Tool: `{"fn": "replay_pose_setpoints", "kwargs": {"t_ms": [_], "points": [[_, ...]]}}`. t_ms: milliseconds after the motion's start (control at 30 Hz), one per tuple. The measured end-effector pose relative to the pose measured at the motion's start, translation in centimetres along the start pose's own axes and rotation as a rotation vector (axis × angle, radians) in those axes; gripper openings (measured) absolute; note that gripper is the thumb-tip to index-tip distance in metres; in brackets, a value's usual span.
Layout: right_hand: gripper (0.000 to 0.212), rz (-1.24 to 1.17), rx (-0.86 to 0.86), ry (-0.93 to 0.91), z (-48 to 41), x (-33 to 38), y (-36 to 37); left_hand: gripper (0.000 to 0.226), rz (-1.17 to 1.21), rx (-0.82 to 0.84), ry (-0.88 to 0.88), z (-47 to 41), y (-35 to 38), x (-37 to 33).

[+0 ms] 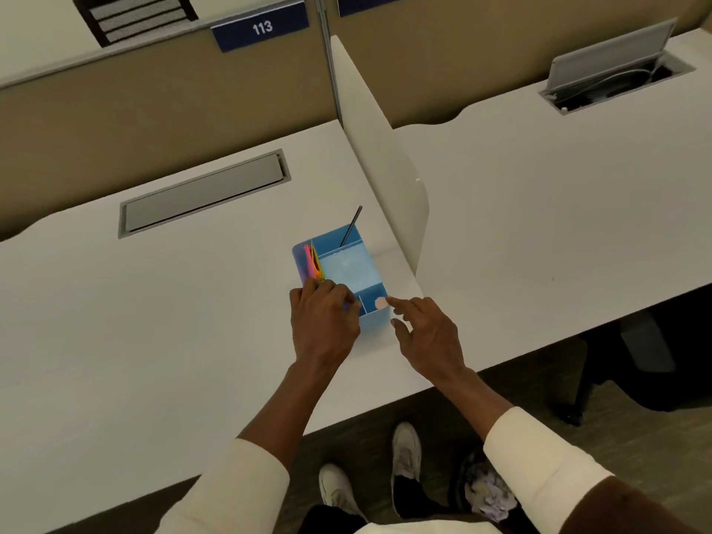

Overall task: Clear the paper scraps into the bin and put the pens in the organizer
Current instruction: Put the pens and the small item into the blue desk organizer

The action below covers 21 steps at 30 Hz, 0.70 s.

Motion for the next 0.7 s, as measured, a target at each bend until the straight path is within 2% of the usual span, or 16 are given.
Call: {"fn": "replay_pose_setpoints", "kwargs": {"t_ms": [267,500,700], "points": [[0.06,-0.022,0.16,0.064,1.8,1.4,0.4,0.013,0.054,-0.337,-0.004,4.3,-8.3,3.2],[0.04,0.108,0.279,0.034,4.5,5.4,0.6,0.015,0.113,-0.176,-0.208,9.3,-9.8,8.4],[0.034,0.258,0.416,-0.037,7.5,11.0,0.8,0.016,0.022,-0.038,-0.231,14.9,-12.1,12.2]]}}
Point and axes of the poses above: each hand's wrist, its own z-axis away from the middle knuckle, its own y-axis out of the palm, x = y × z, the point moved 9 cm from there along -z, towards the middle knuckle, and after that the axes turned 3 degrees about -x, right-handed, at the moved point
